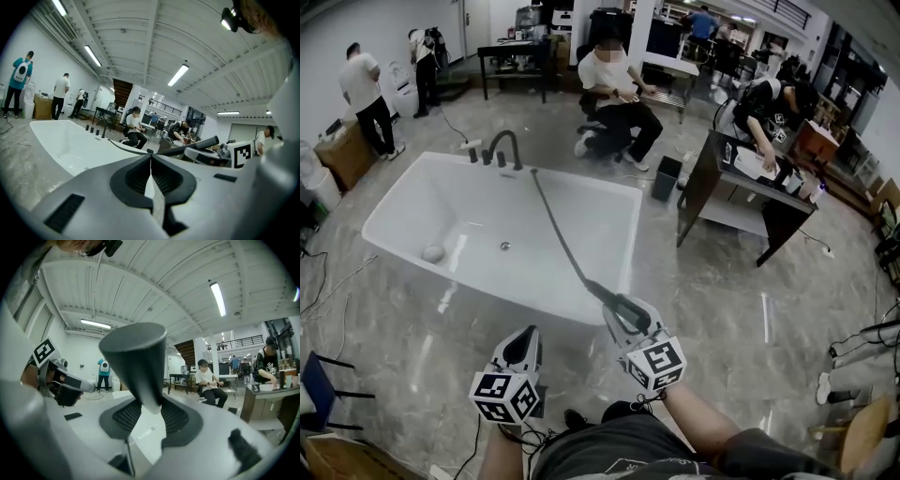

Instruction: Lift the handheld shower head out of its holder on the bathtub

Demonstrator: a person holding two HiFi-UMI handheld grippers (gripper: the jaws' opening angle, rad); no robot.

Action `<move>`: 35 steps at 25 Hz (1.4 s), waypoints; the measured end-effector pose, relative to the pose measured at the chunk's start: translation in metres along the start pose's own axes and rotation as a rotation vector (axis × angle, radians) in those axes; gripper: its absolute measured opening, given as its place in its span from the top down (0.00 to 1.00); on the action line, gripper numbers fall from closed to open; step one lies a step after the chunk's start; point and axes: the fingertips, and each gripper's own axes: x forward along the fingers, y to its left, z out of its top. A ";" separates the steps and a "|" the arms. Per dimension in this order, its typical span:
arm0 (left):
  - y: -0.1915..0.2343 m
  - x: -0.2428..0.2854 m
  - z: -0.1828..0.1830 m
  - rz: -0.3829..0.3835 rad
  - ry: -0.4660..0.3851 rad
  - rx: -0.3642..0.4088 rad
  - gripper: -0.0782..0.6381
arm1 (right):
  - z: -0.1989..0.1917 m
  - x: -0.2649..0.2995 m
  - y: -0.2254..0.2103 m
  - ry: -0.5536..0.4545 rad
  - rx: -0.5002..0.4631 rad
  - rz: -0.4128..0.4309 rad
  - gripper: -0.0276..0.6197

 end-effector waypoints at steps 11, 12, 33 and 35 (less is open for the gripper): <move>-0.045 -0.007 -0.023 0.061 -0.009 -0.003 0.87 | -0.017 -0.051 -0.012 -0.004 0.008 0.055 0.74; -0.050 -0.008 -0.024 0.070 -0.011 -0.003 0.87 | -0.018 -0.058 -0.015 -0.002 0.010 0.055 0.74; -0.151 -0.047 -0.067 0.138 -0.031 0.034 0.87 | -0.046 -0.141 -0.043 0.035 0.048 0.098 0.74; -0.152 -0.048 -0.067 0.141 -0.031 0.035 0.87 | -0.047 -0.141 -0.044 0.034 0.047 0.098 0.74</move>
